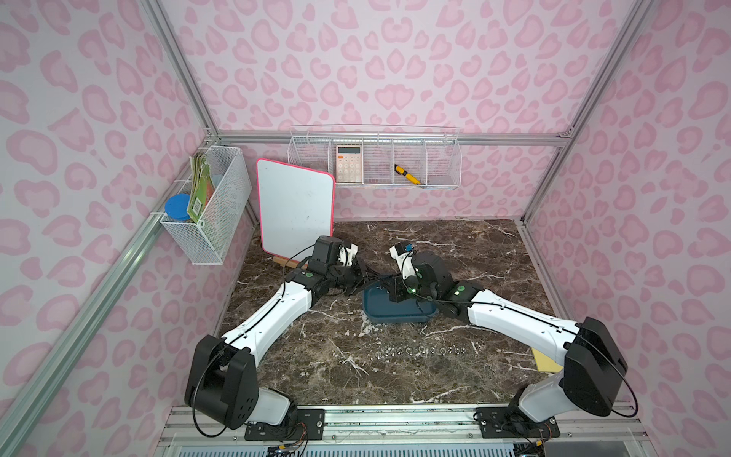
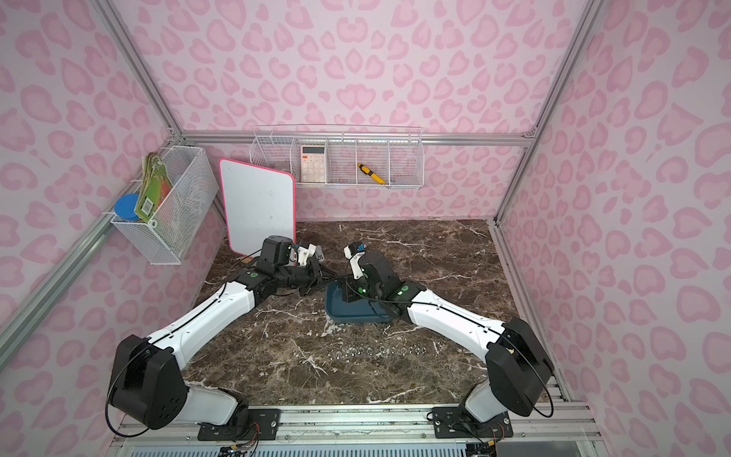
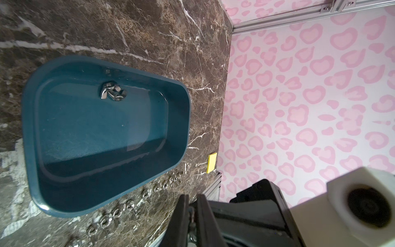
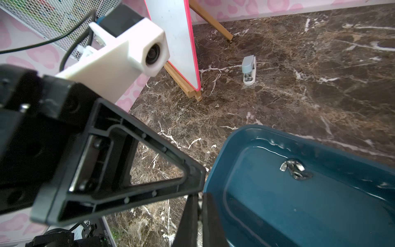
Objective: Take out the wing nut from the storage box
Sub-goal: Pick up the wing nut from the storage box, then place the wing nut at the center of the board.
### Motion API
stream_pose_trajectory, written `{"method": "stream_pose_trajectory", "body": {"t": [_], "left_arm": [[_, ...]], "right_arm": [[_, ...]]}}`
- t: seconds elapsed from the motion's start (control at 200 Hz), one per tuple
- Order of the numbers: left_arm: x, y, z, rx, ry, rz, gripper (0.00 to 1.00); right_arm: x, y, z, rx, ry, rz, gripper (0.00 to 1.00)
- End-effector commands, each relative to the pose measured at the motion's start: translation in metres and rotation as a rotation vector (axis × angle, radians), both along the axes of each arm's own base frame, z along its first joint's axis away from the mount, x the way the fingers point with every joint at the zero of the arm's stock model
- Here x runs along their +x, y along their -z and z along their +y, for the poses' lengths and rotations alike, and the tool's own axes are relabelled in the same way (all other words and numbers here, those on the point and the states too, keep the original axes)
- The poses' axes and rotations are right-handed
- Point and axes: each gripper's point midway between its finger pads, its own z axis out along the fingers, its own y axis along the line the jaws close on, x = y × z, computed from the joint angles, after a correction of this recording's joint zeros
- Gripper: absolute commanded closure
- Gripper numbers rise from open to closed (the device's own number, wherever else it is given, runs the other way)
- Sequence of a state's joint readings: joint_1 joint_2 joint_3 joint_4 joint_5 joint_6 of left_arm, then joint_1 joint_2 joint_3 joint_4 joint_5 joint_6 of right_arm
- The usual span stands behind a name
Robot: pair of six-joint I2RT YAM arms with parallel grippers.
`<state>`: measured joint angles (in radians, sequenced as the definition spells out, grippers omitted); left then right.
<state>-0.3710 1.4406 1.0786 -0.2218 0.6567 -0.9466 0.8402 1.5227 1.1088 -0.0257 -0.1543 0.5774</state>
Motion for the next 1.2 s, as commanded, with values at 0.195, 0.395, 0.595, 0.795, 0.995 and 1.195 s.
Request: {"method": "stream_pose_trajectory", "body": {"t": [0.195,0.395,0.595,0.795,0.995,1.195], "left_arm": [[0.002,-0.002,0.001,0.016,0.002,-0.014,1.0],[0.0,0.004,0.01,0.088,-0.01,-0.009,1.0],[-0.008,0.028,0.03,0.246,-0.025,0.046,1.0],[-0.027,0.059,0.053,0.406,-0.013,0.117,1.0],[-0.056,0.094,0.067,0.566,0.04,0.185,1.0],[-0.094,0.127,0.065,0.704,0.12,0.237,1.0]], "right_arm": [[0.005,-0.008,0.002,0.035,0.01,-0.014,0.83],[0.013,0.0,-0.017,0.056,0.061,0.019,0.54],[0.019,0.009,-0.043,0.042,0.134,0.03,0.41],[0.021,0.019,-0.062,0.01,0.187,0.045,0.29],[0.019,0.028,-0.074,-0.024,0.213,0.055,0.1],[0.017,0.033,-0.082,-0.044,0.221,0.059,0.02]]}}
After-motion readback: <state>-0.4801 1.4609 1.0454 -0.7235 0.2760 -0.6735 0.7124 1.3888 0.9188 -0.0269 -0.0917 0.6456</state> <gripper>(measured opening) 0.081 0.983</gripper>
